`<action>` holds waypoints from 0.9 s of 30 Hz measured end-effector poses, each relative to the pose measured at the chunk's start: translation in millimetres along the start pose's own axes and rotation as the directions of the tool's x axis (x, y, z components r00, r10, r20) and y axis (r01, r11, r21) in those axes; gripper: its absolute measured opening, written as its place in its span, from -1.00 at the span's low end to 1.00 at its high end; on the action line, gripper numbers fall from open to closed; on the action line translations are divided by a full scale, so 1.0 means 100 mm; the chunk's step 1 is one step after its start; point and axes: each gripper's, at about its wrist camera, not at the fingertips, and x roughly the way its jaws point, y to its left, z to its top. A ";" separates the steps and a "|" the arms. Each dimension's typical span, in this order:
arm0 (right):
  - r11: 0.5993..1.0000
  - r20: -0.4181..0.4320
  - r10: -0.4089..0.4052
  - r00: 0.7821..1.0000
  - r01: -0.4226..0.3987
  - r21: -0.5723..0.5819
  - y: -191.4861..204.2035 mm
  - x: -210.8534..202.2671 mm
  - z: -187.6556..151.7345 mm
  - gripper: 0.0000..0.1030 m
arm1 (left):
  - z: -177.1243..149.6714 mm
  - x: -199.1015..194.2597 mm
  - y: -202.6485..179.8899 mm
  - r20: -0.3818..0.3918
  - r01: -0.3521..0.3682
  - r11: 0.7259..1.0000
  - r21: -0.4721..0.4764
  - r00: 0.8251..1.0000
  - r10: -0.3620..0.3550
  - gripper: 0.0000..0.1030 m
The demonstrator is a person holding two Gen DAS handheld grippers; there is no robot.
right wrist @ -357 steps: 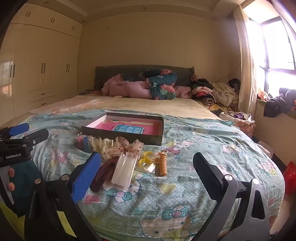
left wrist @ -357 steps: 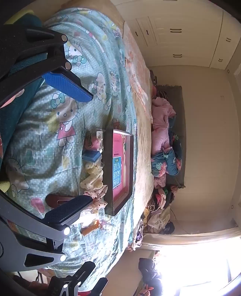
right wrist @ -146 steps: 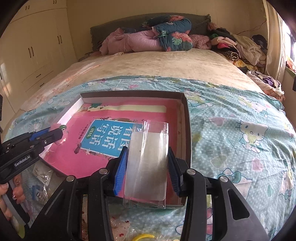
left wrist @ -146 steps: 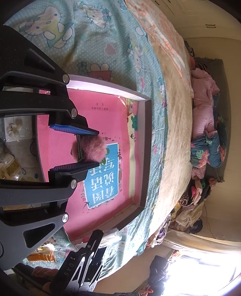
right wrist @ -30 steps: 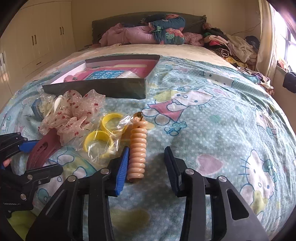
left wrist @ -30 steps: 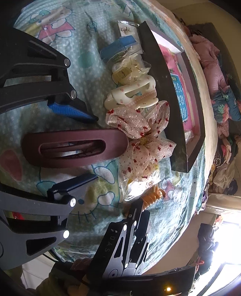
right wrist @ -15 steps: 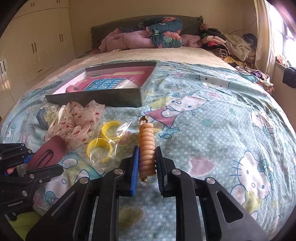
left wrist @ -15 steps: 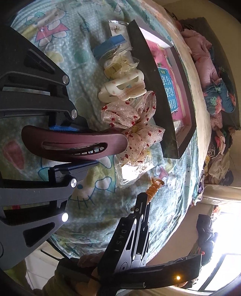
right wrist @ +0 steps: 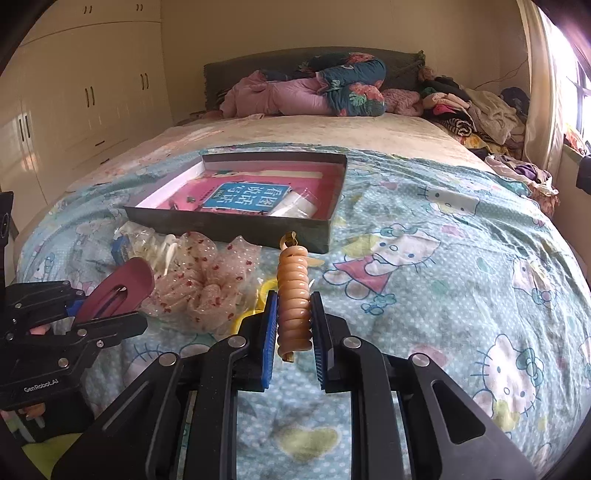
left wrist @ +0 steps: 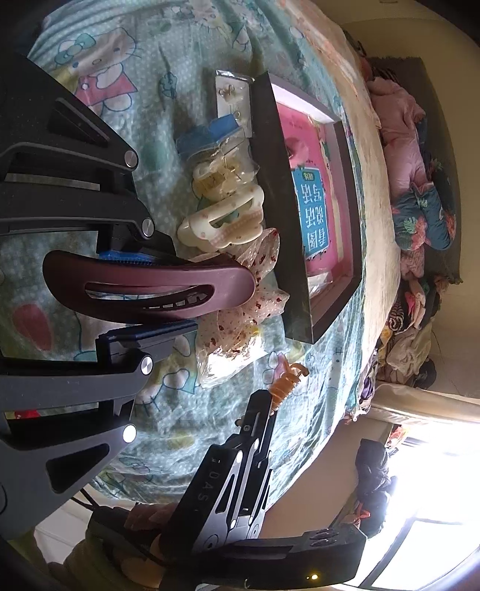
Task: Organize jewelry
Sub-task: 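Carry both items into the tray box and open both tools to release them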
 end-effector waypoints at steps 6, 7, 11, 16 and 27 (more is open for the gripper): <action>0.999 0.011 0.025 1.000 -0.025 -0.025 0.16 -0.01 0.08 -0.67 | 0.05 -0.11 0.17 0.038 -0.017 0.999 -0.048 0.999 0.019 -0.64; 0.999 0.013 0.029 1.000 -0.028 -0.031 0.19 -0.01 0.10 -0.67 | 0.06 -0.13 0.19 0.043 -0.022 0.998 -0.053 0.999 0.025 -0.64; 0.998 0.017 0.043 0.999 -0.042 -0.048 0.30 0.01 0.15 -0.67 | 0.11 -0.20 0.30 0.074 -0.049 0.996 -0.071 0.996 0.055 -0.64; 0.996 0.022 0.064 0.998 -0.062 -0.065 0.42 0.03 0.21 -0.67 | 0.17 -0.26 0.45 0.098 -0.067 0.993 -0.100 0.992 0.077 -0.64; 0.992 0.033 0.095 0.995 -0.092 -0.088 0.61 0.11 0.37 -0.67 | 0.35 -0.33 0.76 0.144 -0.101 0.983 -0.156 0.982 0.124 -0.64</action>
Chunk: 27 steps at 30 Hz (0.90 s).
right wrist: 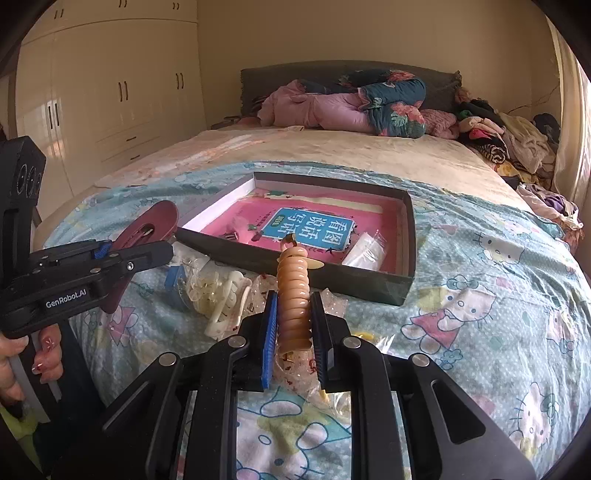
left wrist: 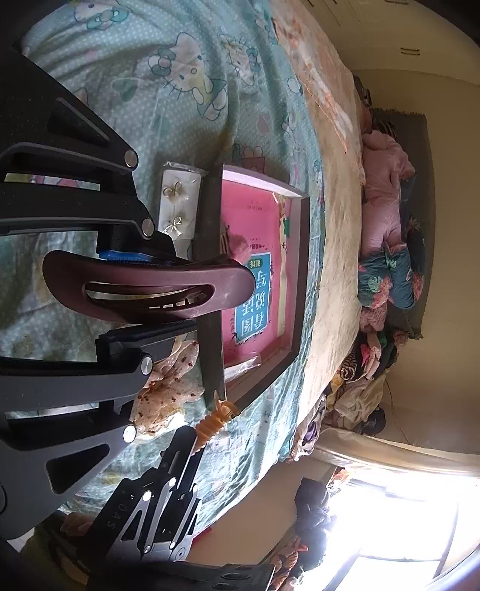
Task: Organize jewelry
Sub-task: 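Carry both items into the tray box and open both tools to release them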
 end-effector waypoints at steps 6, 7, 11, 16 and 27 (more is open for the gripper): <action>1.000 -0.001 0.004 1.000 -0.004 -0.013 0.06 0.09 0.08 -0.67 | 0.15 0.03 0.13 0.023 -0.026 1.000 -0.011 0.999 0.026 -0.64; 1.000 -0.001 0.005 1.000 -0.006 -0.015 0.07 0.11 0.09 -0.67 | 0.17 0.04 0.15 0.026 -0.029 0.999 -0.014 0.999 0.029 -0.64; 1.000 0.005 0.002 1.000 -0.002 -0.021 0.08 0.18 0.18 -0.67 | 0.26 0.08 0.21 0.036 -0.039 0.999 -0.024 0.999 0.040 -0.64; 1.000 0.017 -0.005 1.000 0.006 -0.010 0.05 0.26 0.29 -0.67 | 0.34 0.17 0.30 0.031 -0.050 0.998 -0.032 0.998 0.051 -0.64; 0.999 0.038 -0.035 0.999 0.035 0.002 -0.06 0.43 0.48 -0.67 | 0.44 0.46 0.45 0.005 -0.066 0.997 -0.039 0.998 0.066 -0.64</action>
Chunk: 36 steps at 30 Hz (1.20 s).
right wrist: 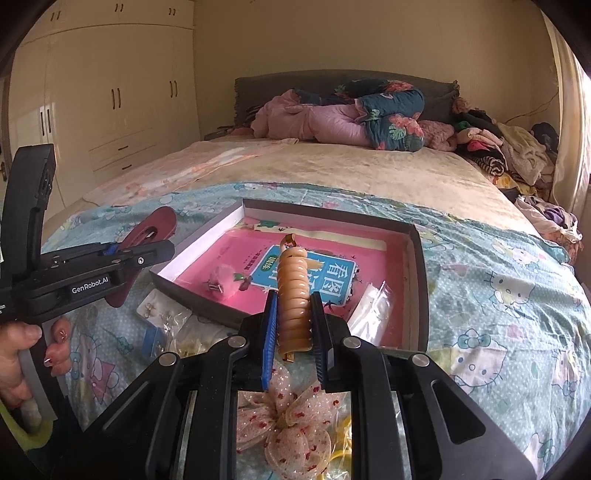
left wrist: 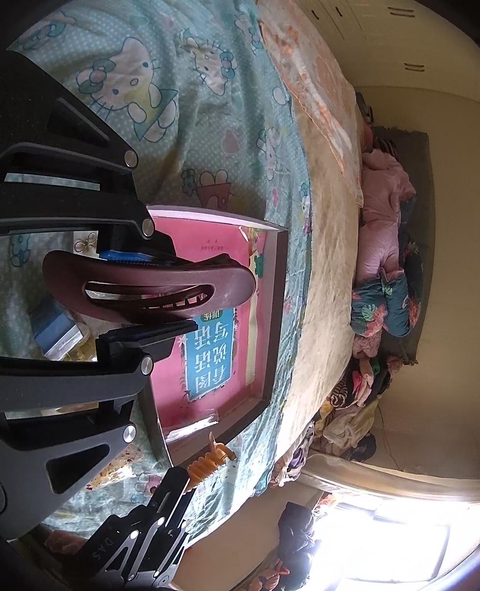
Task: Organize jewelry
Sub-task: 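Carry both items into the tray box and open both tools to release them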
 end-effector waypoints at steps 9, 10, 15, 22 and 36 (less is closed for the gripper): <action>1.000 -0.026 -0.022 0.999 0.023 0.020 -0.12 0.22 0.04 -0.67 | 0.12 0.29 0.12 -0.030 -0.029 1.000 -0.006 0.999 0.029 -0.64; 0.999 -0.028 -0.026 0.999 0.026 0.021 -0.14 0.24 0.04 -0.67 | 0.13 0.33 0.13 -0.035 -0.033 0.999 -0.005 0.999 0.033 -0.64; 0.998 -0.038 -0.046 0.998 0.047 0.033 -0.24 0.37 0.07 -0.67 | 0.18 0.48 0.17 -0.058 -0.044 0.999 -0.009 0.997 0.043 -0.64; 0.996 -0.058 -0.071 0.996 0.074 0.047 -0.39 0.53 0.12 -0.67 | 0.23 0.68 0.20 -0.083 -0.046 0.999 -0.014 0.996 0.045 -0.64; 0.995 -0.159 -0.093 0.983 0.099 0.032 -0.41 0.95 0.18 -0.67 | 0.29 0.76 0.18 -0.080 -0.032 0.999 -0.001 0.996 0.032 -0.65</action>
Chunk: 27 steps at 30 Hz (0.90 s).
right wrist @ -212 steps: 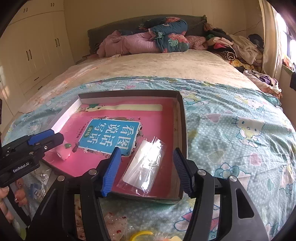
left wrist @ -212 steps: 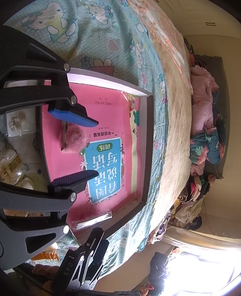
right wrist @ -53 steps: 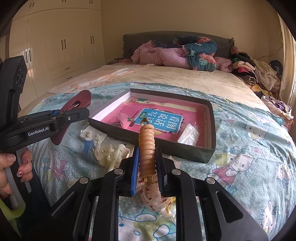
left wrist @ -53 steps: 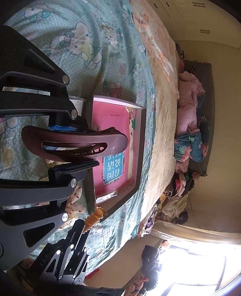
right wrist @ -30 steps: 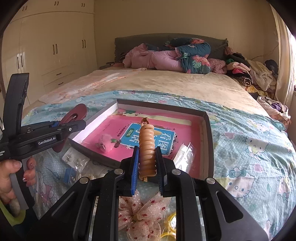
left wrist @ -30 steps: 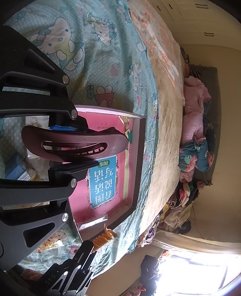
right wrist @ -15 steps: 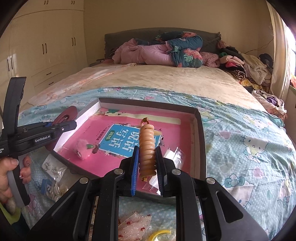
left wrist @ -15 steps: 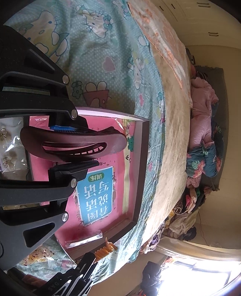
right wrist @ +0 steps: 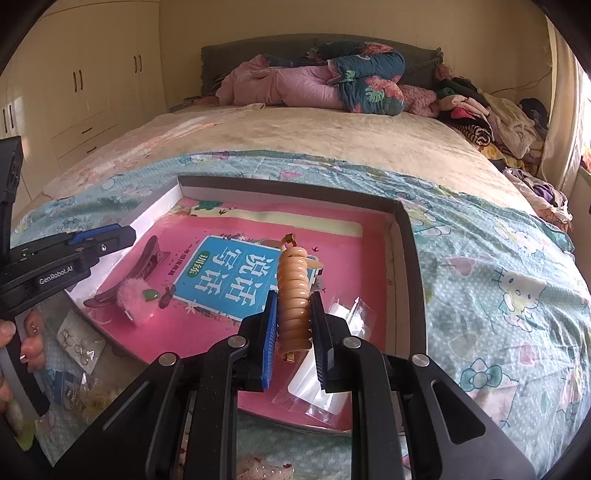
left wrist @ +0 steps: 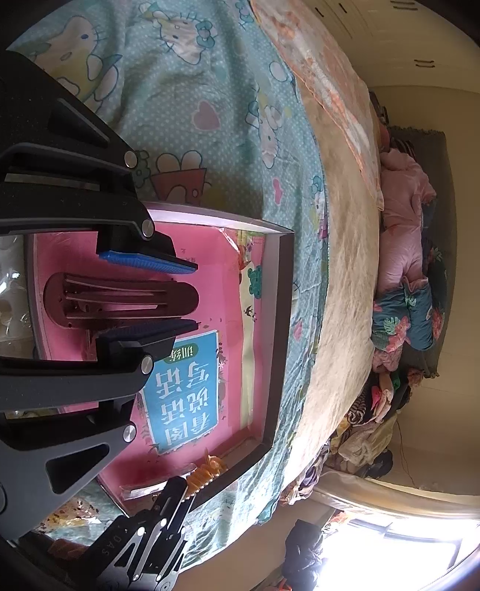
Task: Organize jewelry
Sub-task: 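Carry both items into the tray box and open both tools to release them, then move both tools back toward the lace bow and blue box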
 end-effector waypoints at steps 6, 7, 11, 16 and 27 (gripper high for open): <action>0.999 -0.039 0.008 0.999 -0.007 0.031 -0.02 0.12 -0.04 -0.66 | -0.03 -0.07 -0.02 0.010 0.009 1.000 0.005 1.000 -0.009 -0.65; 0.999 -0.038 0.009 0.999 -0.008 0.034 -0.03 0.11 -0.04 -0.66 | -0.03 -0.08 -0.03 0.012 0.010 1.000 0.006 1.000 -0.010 -0.65; 0.998 -0.015 0.022 1.000 -0.021 0.051 -0.05 0.02 -0.06 -0.44 | -0.07 -0.15 -0.05 0.023 0.010 1.000 0.007 1.000 -0.010 -0.65; 0.999 0.045 0.018 0.999 -0.020 0.051 -0.08 -0.20 -0.08 -0.22 | -0.11 -0.25 -0.06 0.037 0.012 1.000 -0.005 0.999 -0.012 -0.61; 0.998 0.122 0.002 0.992 -0.009 0.055 -0.10 -0.59 -0.20 0.20 | -0.22 -0.52 -0.09 0.079 0.015 1.000 -0.026 0.997 -0.013 -0.20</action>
